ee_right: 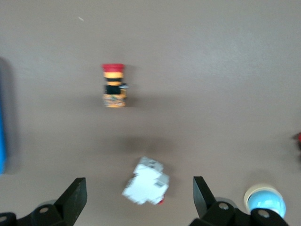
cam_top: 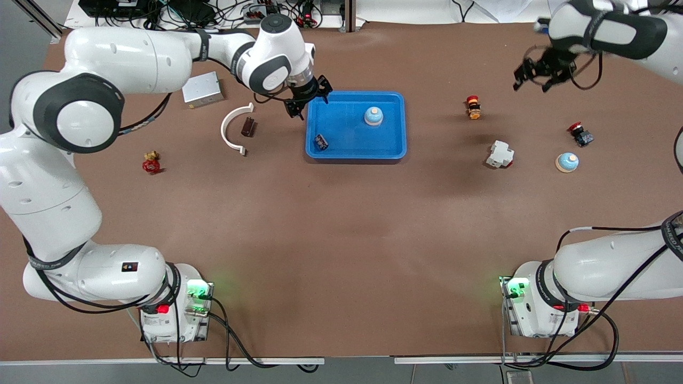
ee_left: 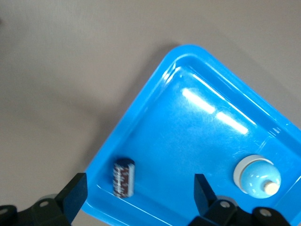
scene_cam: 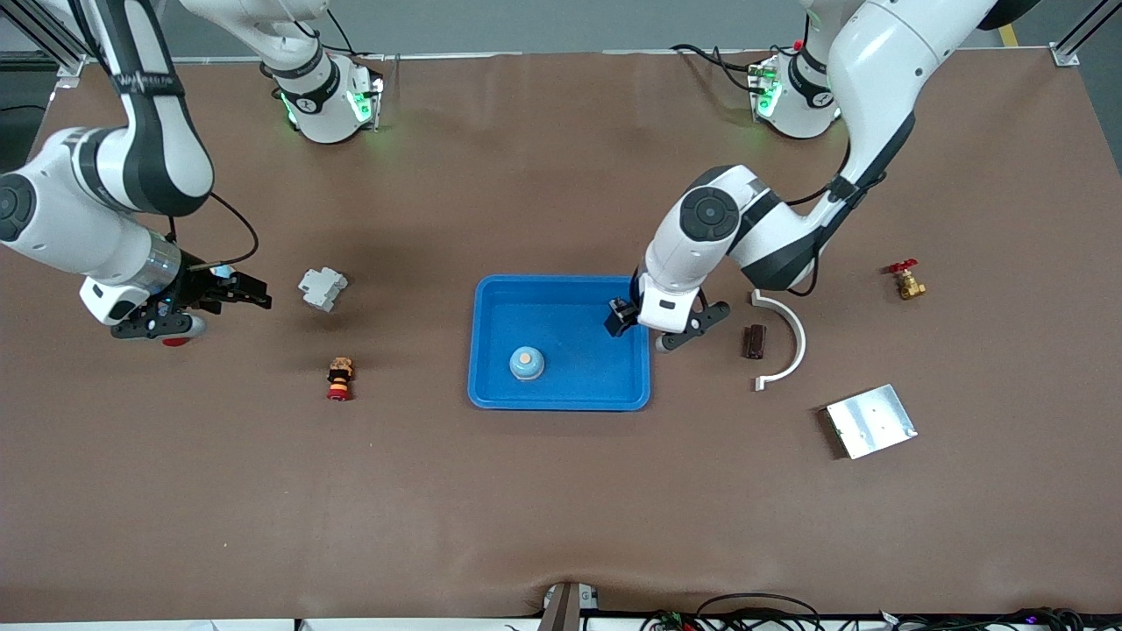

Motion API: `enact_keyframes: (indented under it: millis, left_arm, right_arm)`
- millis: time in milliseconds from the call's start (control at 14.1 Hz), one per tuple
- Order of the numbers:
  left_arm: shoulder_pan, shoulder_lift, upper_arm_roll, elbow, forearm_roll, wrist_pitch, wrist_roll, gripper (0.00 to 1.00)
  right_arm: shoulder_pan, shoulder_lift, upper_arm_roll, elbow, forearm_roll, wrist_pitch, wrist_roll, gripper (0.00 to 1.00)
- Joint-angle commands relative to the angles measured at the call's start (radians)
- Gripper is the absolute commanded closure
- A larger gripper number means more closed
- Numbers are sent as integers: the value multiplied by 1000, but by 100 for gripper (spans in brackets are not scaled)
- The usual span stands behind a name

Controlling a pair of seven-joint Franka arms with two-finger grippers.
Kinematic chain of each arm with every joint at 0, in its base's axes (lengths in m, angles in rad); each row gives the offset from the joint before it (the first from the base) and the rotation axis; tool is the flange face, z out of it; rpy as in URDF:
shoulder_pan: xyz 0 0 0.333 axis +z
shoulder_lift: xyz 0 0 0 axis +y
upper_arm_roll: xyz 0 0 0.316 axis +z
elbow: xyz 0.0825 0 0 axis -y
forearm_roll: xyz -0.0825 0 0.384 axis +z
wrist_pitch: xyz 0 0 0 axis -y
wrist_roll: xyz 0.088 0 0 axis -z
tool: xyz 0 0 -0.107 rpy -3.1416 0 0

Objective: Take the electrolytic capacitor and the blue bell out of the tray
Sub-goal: 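Move the left gripper to the second capacitor while the right gripper reaches the bell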

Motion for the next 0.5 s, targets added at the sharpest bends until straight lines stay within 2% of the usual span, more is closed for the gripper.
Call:
enact_keyframes:
  millis: [0,426]
  left_arm:
    - [-47,58,6,65,17,-20,-120,0]
    - [-142,118,92,73,22,-14,-183,0]
  right_arm:
    - [93,14,-7,121,-43,-112,181,0]
    - [260,80,-6,184,-32,-77,485,0]
